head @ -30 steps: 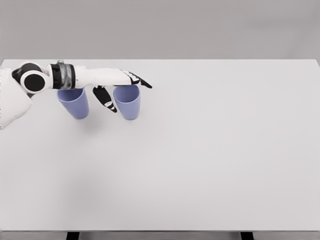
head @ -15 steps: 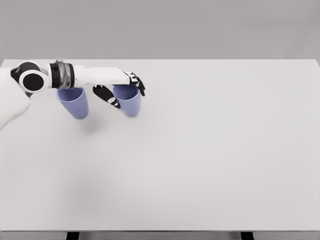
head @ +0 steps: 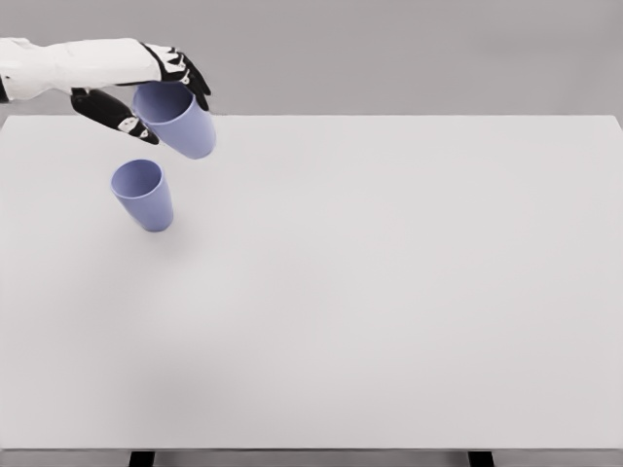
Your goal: Place the right cup on the left cup with left arm
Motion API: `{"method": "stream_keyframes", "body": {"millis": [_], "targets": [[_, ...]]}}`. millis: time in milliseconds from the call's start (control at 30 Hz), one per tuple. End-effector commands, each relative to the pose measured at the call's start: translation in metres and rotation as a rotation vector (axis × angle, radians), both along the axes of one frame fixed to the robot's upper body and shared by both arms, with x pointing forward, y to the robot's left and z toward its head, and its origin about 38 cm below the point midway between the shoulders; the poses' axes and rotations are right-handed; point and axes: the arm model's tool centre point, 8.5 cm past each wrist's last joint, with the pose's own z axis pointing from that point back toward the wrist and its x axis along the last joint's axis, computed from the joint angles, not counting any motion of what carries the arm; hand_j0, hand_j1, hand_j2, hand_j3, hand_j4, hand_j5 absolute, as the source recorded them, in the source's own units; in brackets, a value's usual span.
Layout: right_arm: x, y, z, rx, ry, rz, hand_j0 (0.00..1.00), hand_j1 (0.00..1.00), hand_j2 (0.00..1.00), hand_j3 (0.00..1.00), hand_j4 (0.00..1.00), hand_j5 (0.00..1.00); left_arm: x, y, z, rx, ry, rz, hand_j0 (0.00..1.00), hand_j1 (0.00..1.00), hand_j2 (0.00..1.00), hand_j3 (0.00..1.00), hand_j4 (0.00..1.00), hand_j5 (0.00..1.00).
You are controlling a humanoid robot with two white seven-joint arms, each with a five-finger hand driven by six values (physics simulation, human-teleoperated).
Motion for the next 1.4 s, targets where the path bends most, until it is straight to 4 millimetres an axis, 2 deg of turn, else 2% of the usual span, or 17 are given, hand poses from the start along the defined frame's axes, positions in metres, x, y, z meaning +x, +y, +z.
{"method": "stream_keyframes", "body": {"millis": [0, 67, 233, 433, 700, 833, 1200, 1267, 1300, 1367], "targets": [[0.0, 0.0, 0.0, 0.0, 0.0, 0.0, 1.0, 1.0, 1.0, 1.0, 1.0, 1.0, -0.009, 0.026, 0.008, 0.007, -0.003, 0.045, 0.52, 0.52, 0.52, 0.52, 0.52, 0.52], [0.0, 0.0, 0.0, 0.0, 0.0, 0.0, 1.0, 1.0, 1.0, 1.0, 1.0, 1.0, -0.013, 0.044, 0.013, 0.031, -0.008, 0.085, 0.53, 0.53, 0.53, 0.53, 0.53, 0.53], [0.0, 0.0, 0.0, 0.0, 0.0, 0.0, 1.0, 1.0, 1.0, 1.0, 1.0, 1.0, -0.021, 0.075, 0.002, 0.093, 0.026, 0.152, 0.53, 0.53, 0.53, 0.53, 0.53, 0.53], [0.0, 0.0, 0.0, 0.0, 0.0, 0.0, 1.0, 1.0, 1.0, 1.0, 1.0, 1.0, -0.023, 0.074, -0.007, 0.1, 0.047, 0.146, 0.53, 0.53, 0.53, 0.53, 0.53, 0.53], [0.0, 0.0, 0.0, 0.0, 0.0, 0.0, 1.0, 1.0, 1.0, 1.0, 1.0, 1.0, -0.016, 0.062, -0.016, 0.086, 0.063, 0.124, 0.53, 0.53, 0.53, 0.53, 0.53, 0.53], [0.0, 0.0, 0.0, 0.0, 0.0, 0.0, 1.0, 1.0, 1.0, 1.0, 1.0, 1.0, -0.012, 0.061, -0.029, 0.081, 0.091, 0.132, 0.53, 0.53, 0.53, 0.53, 0.53, 0.53], [0.0, 0.0, 0.0, 0.0, 0.0, 0.0, 1.0, 1.0, 1.0, 1.0, 1.0, 1.0, -0.004, 0.067, -0.038, 0.08, 0.109, 0.164, 0.54, 0.54, 0.54, 0.54, 0.54, 0.54], [0.0, 0.0, 0.0, 0.0, 0.0, 0.0, 1.0, 1.0, 1.0, 1.0, 1.0, 1.0, -0.003, 0.067, -0.039, 0.08, 0.109, 0.166, 0.55, 0.55, 0.55, 0.55, 0.55, 0.55], [0.0, 0.0, 0.0, 0.0, 0.0, 0.0, 1.0, 1.0, 1.0, 1.0, 1.0, 1.0, -0.004, 0.068, -0.039, 0.083, 0.108, 0.168, 0.63, 0.63, 0.63, 0.63, 0.63, 0.63], [0.0, 0.0, 0.0, 0.0, 0.0, 0.0, 1.0, 1.0, 1.0, 1.0, 1.0, 1.0, -0.004, 0.069, -0.039, 0.085, 0.109, 0.169, 0.67, 0.67, 0.67, 0.67, 0.67, 0.67]]}}
